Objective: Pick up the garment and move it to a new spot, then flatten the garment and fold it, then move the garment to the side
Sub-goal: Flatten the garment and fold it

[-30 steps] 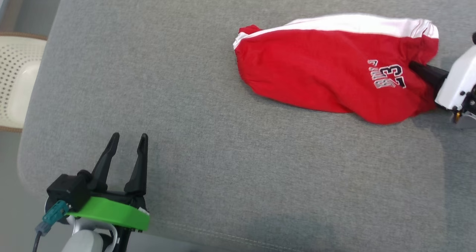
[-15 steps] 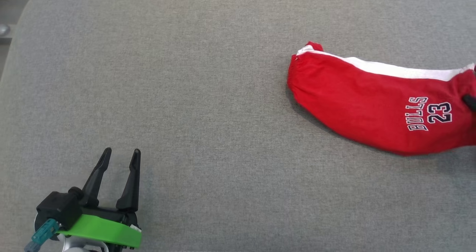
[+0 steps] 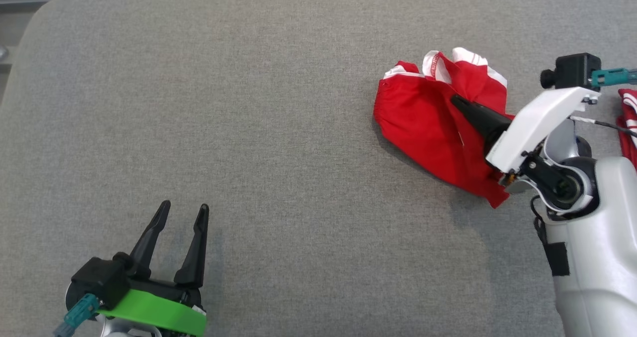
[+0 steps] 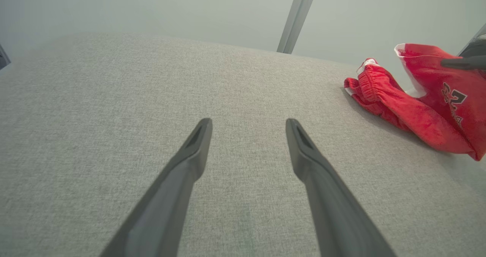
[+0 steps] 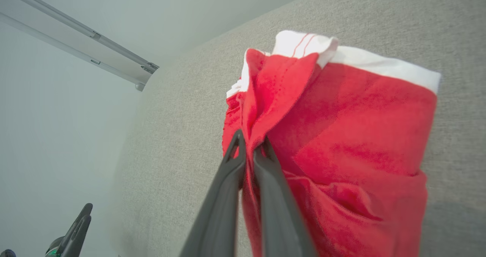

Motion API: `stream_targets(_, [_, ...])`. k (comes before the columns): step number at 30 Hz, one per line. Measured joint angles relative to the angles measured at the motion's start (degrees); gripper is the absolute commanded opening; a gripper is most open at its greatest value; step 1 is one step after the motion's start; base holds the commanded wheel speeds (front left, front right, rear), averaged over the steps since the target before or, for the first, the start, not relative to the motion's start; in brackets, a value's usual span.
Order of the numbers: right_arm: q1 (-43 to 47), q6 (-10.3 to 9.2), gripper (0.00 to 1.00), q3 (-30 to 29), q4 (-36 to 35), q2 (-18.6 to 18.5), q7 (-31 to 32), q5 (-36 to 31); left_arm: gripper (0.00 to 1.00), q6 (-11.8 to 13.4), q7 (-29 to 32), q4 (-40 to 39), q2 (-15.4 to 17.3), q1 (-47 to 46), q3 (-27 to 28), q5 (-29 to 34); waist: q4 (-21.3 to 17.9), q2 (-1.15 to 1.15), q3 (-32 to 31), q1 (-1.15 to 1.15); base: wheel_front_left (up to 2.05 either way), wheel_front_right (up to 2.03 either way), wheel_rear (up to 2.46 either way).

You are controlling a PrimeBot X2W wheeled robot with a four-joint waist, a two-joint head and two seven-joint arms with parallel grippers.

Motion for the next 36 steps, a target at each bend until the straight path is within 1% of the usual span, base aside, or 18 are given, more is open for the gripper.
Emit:
stream_targets(3, [-2.75,0.00,0.00,2.00,4.31,2.05,-4.67,-2.47,1.00,-0.24,0.05,-0.20,-0.12,-1.37,-0.70,0.33,0.45,0.00,1.19,0.00,0.00,0.00,0.00])
stream_targets(5, [-5.12,0.00,0.00,2.54,7.98,3.14,-8.94,-4.34,1.00,-0.52,0.05,0.13,-0.12,-2.18,-1.10,0.37,0.96,0.00,2.26,0.00,0.00,0.00,0.00])
stream_targets(6, [-7.26,-0.01,0.00,3.65,11.94,3.70,-12.32,-5.21,1.00,-0.60,0.04,0.75,-0.11,-2.62,-1.40,0.37,1.54,0.00,3.30,0.00,0.00,0.00,0.00])
stream_targets(8, [-8.94,-0.01,0.00,5.54,15.59,3.99,-14.73,-5.31,1.00,-0.88,0.01,1.33,-0.11,-3.04,-1.68,0.37,2.22,0.00,4.13,0.00,0.00,0.00,0.00])
stream_targets(15, [-14.79,-0.01,0.00,15.94,23.49,4.26,-21.34,0.46,1.00,-1.11,-0.08,3.09,-0.76,-3.93,-2.21,0.40,4.05,0.00,4.89,0.00,0.00,0.00,0.00])
stream_targets(21, [-19.18,-0.01,0.00,21.70,29.83,4.21,-25.26,3.93,1.00,-1.45,-0.09,3.82,-1.15,-3.96,-2.69,0.64,3.64,0.00,3.52,0.00,0.00,0.00,0.00])
stream_targets(26, [-22.67,-0.01,0.00,27.14,35.00,4.16,-28.37,8.78,1.00,-1.49,-0.10,3.88,-0.96,-3.96,-2.87,0.64,2.98,0.00,3.04,0.00,0.00,0.00,0.00])
stream_targets(27, [-23.37,-0.01,0.13,28.28,36.48,4.20,-29.09,9.51,1.00,-1.51,-0.10,3.89,-0.88,-3.96,-2.94,0.64,2.87,0.00,3.02,0.00,0.00,0.00,0.00])
stream_targets(28, [-23.97,-0.01,0.63,29.36,37.82,4.21,-29.87,9.99,1.00,-1.51,-0.10,3.91,-0.84,-3.96,-2.98,0.64,2.78,0.00,3.00,0.00,0.00,0.00,0.00])
stream_targets(29, [-24.52,-0.01,1.00,30.69,39.20,4.14,-30.26,10.47,1.00,-1.51,-0.10,3.91,-0.81,-3.96,-3.03,0.64,2.72,0.00,2.99,0.00,0.00,0.00,0.00])
stream_targets(32, [-25.61,-0.01,1.00,35.04,41.06,4.12,-30.92,12.91,1.00,-1.52,-0.11,4.03,-0.78,-3.97,-3.12,0.64,2.61,0.00,2.96,0.00,0.00,0.00,0.00])
stream_targets(36, [-26.78,-0.01,1.00,39.53,40.18,4.22,-32.56,16.27,1.00,-1.46,-0.20,4.30,-0.62,-3.81,-2.61,0.57,2.02,0.00,2.56,0.00,0.00,0.00,0.00])
